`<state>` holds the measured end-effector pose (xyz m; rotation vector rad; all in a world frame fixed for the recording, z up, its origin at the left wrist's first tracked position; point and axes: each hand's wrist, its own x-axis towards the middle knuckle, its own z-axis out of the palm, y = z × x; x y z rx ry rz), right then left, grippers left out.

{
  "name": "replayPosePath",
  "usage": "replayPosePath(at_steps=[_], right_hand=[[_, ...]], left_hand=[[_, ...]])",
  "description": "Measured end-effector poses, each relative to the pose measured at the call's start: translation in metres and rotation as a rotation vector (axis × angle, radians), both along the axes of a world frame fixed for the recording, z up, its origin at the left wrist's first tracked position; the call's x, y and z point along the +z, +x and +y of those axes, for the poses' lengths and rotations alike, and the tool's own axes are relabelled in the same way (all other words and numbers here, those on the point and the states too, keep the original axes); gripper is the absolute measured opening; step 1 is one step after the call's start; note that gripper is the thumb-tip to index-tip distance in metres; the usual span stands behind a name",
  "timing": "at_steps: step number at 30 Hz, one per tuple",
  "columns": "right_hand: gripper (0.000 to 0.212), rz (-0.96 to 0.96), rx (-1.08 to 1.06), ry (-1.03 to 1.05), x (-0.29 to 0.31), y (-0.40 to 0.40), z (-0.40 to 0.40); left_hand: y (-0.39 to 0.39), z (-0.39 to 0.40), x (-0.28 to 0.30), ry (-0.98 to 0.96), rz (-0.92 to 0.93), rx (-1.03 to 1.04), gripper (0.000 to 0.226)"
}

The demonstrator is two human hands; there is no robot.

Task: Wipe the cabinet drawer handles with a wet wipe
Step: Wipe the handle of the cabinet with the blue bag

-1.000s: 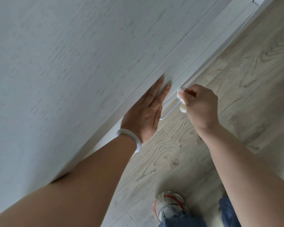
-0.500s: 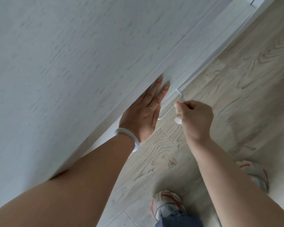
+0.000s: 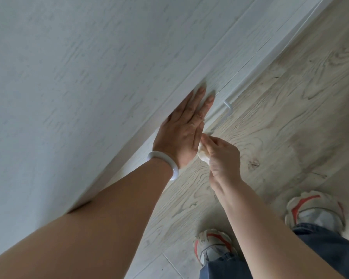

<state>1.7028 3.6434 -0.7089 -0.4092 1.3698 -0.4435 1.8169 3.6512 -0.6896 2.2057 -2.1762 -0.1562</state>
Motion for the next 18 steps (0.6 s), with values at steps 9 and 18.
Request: replayPosePath(at_steps=[9, 18], right_hand=[[0.016, -0.116, 0.03, 0.026, -0.005, -0.006, -0.011], [0.011, -0.222, -0.085, 0.016, -0.017, -0.036, -0.023]], left_hand=[[0.002, 0.004, -0.006, 0.076, 0.009, 0.019, 0.055], [0.002, 0.004, -0.005, 0.093, 0.033, 0.026, 0.054]])
